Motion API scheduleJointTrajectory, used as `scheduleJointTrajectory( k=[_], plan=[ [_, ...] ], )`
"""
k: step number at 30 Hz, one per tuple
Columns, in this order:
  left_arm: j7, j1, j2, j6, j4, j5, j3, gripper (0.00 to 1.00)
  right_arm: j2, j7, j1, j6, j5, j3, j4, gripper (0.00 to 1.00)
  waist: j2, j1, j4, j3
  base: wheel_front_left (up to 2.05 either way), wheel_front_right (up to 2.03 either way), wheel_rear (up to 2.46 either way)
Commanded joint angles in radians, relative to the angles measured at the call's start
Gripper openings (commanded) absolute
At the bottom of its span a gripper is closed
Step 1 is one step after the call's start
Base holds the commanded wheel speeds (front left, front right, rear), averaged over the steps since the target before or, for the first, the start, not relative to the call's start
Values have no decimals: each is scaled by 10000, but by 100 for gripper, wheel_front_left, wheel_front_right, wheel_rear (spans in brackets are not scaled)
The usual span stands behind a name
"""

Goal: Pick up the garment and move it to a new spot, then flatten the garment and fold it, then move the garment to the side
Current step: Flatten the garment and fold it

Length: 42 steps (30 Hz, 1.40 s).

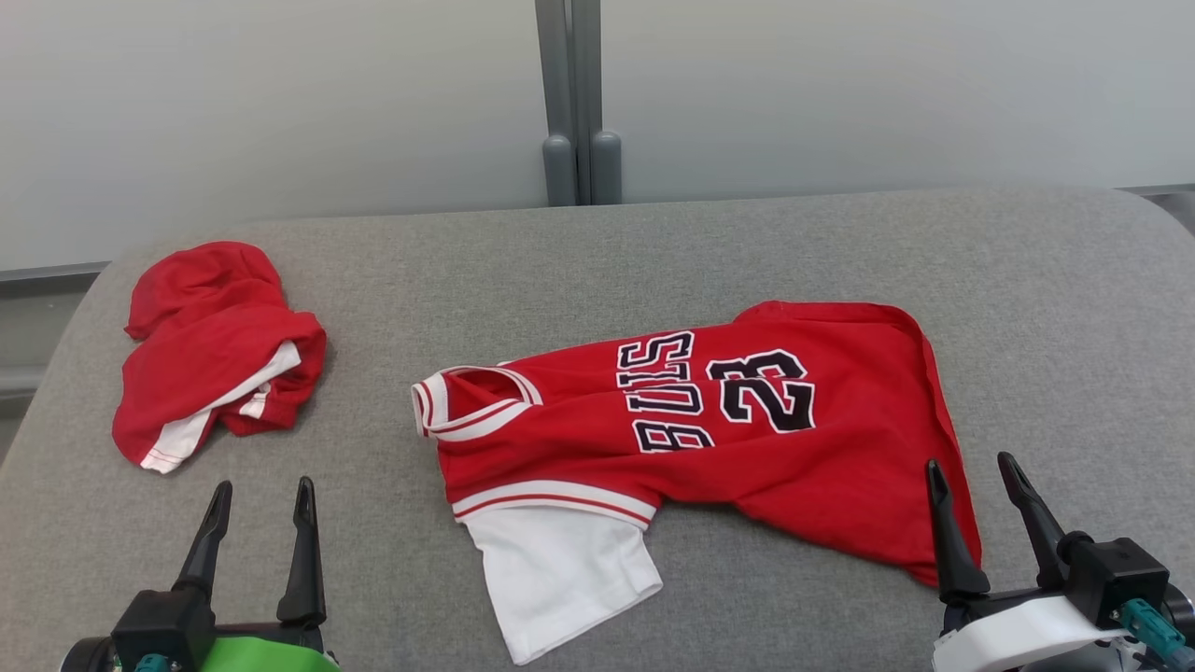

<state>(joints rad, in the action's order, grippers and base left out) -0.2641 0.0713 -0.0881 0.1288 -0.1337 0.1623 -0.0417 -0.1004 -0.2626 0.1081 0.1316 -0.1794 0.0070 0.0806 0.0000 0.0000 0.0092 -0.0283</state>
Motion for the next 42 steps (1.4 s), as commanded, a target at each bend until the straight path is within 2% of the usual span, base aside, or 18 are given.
scheduleJointTrajectory(
  k=[1,14,19,29,33,42],
  plan=[
    [-3,-12,-86,30,-27,-11,-9,100,-8,-32,-27,-18,70,-8,6,100,0,0,7,-3,0,0,0],
    [-5,-12,-79,31,-218,115,24,100,-14,-32,44,-18,91,-54,122,100,0,0,73,-16,0,0,0],
    [-3,89,-14,29,-501,374,688,100,17,-32,79,-18,35,-438,600,100,0,0,71,41,0,0,0],
    [-5,277,101,30,-1603,834,2740,100,-22,-30,284,-18,-64,-1154,2291,100,0,0,-18,374,0,0,0],
    [-5,-49,56,19,-2255,1048,3500,100,-119,-30,-94,-18,-198,-1044,3058,100,0,0,-116,651,0,0,0],
    [-4,-865,53,20,-3608,1596,4394,100,-137,-30,-1024,-18,-521,-493,4444,100,0,0,-241,1205,0,0,0]
  ],
)
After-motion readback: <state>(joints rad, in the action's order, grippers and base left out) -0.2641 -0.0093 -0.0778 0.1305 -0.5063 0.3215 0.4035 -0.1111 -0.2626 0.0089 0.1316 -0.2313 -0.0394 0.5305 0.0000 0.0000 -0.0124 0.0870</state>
